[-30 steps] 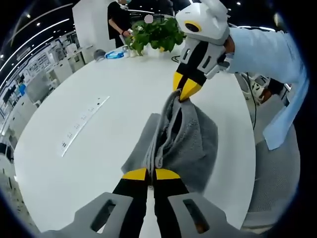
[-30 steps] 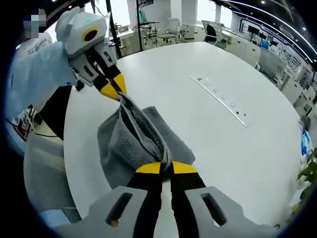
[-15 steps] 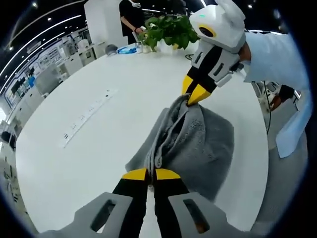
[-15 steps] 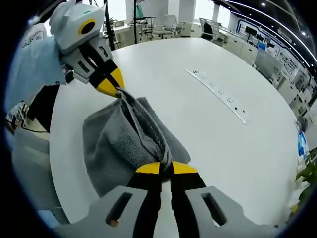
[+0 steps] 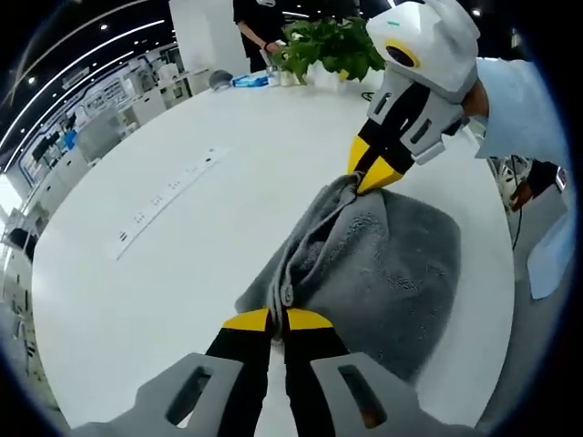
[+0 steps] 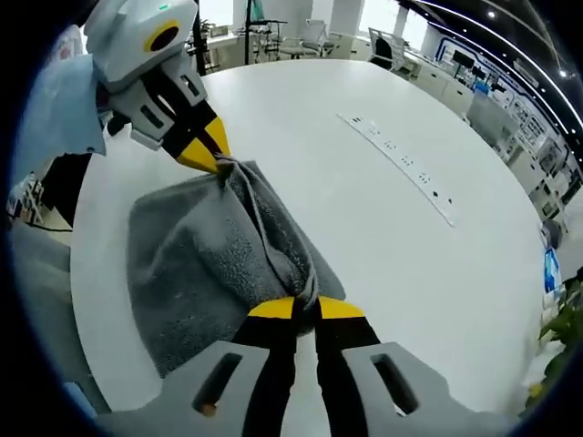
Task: Fold the towel on the table until its edges align and the towel forms a compact rectangular stack.
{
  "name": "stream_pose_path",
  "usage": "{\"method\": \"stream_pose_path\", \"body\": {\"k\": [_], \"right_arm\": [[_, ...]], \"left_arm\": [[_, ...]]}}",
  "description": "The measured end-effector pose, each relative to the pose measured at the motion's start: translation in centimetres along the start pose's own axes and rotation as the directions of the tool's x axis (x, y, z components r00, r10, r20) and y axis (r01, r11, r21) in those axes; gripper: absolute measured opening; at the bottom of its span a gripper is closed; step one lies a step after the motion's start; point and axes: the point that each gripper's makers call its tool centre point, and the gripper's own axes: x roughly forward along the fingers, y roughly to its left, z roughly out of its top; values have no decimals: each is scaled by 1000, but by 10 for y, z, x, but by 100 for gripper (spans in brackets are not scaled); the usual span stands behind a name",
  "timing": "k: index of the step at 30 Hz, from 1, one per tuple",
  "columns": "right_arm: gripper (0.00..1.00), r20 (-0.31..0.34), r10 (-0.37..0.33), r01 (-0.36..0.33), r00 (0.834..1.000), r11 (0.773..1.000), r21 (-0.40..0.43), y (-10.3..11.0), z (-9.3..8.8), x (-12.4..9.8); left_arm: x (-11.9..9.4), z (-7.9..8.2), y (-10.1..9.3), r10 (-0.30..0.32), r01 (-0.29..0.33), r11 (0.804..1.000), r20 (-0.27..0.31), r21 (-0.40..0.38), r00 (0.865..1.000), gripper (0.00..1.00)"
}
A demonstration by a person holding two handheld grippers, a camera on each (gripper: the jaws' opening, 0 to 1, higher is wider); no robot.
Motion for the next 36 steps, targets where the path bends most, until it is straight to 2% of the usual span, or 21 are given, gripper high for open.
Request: {"method": "stream_pose_path", "body": {"k": [8, 23, 27, 34, 36], "right_arm": [[7, 0, -14, 14, 1000, 1000, -12, -4, -1, 9], [13, 25, -48, 48, 999, 999, 8, -21, -2, 6], [13, 22, -63, 63, 998, 998, 19, -25, -4, 6], [13, 28, -80, 80, 996, 997, 19, -31, -3, 1], [12, 27, -88, 87, 996, 996, 14, -32, -1, -4]], "left_arm": [[10, -5, 10, 50, -50, 999, -15, -5, 999, 4], [15, -11, 13, 39, -39, 999, -39, 16, 998, 4], [15, -12, 7, 27, -26, 999, -44, 19, 999, 4], [12, -13, 14, 24, -24, 1000, -27, -2, 999, 8], [10, -16, 16, 26, -26, 1000, -39, 0, 999, 8]]}}
